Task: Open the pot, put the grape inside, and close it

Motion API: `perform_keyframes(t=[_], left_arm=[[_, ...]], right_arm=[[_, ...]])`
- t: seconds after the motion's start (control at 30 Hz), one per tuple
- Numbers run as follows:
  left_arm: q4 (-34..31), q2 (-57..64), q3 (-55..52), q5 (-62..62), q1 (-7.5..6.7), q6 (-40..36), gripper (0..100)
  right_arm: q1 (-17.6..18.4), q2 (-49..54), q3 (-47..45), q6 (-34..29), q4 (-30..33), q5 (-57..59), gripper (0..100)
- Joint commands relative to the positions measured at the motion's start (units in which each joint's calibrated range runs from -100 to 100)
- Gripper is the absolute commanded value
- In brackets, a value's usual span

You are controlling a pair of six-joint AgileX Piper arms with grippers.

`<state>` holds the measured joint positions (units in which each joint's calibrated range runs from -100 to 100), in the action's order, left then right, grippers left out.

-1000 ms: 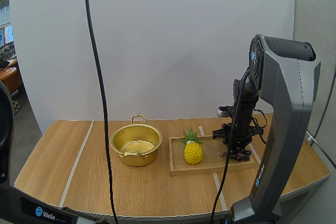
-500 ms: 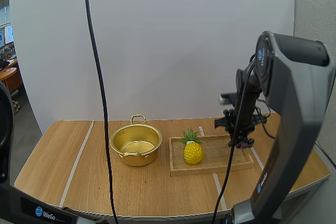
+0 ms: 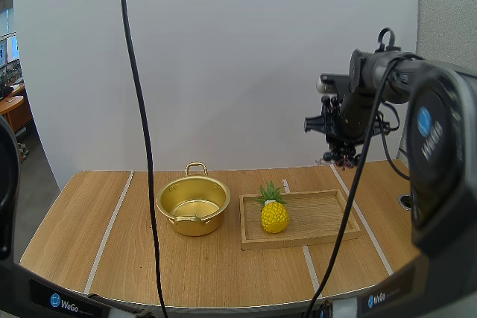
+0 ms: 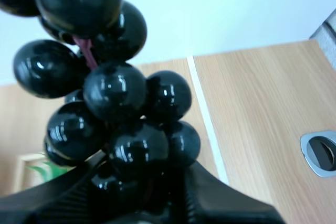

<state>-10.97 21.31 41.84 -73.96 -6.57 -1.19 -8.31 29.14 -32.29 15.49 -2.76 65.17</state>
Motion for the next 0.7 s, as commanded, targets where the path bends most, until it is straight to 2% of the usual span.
perform_keyframes(t=[0.0, 0.2, 0.5, 0.6, 0.67], left_arm=[[-0.79, 0.36, 0.38, 2.51, 0.06, -0.54, 0], [-0.79, 0.36, 0.38, 2.51, 0.06, -0.54, 0], [-0.79, 0.36, 0.38, 2.51, 0.06, -0.54, 0], [-0.79, 0.36, 0.38, 2.51, 0.06, -0.54, 0], [-0.79, 0.36, 0.38, 2.51, 0.06, -0.54, 0]], right_arm=[[-0.17, 7.24, 0.11, 0.16, -4.03, 2.35, 0], [-0.17, 13.64, 0.11, 0.16, -7.77, 0.84, 0], [-0.17, 16.48, 0.11, 0.87, -8.13, -0.15, 0], [1.26, 16.03, 0.11, 4.55, -8.13, -0.28, 0], [3.45, 15.89, 0.11, 5.78, -7.70, -0.75, 0]])
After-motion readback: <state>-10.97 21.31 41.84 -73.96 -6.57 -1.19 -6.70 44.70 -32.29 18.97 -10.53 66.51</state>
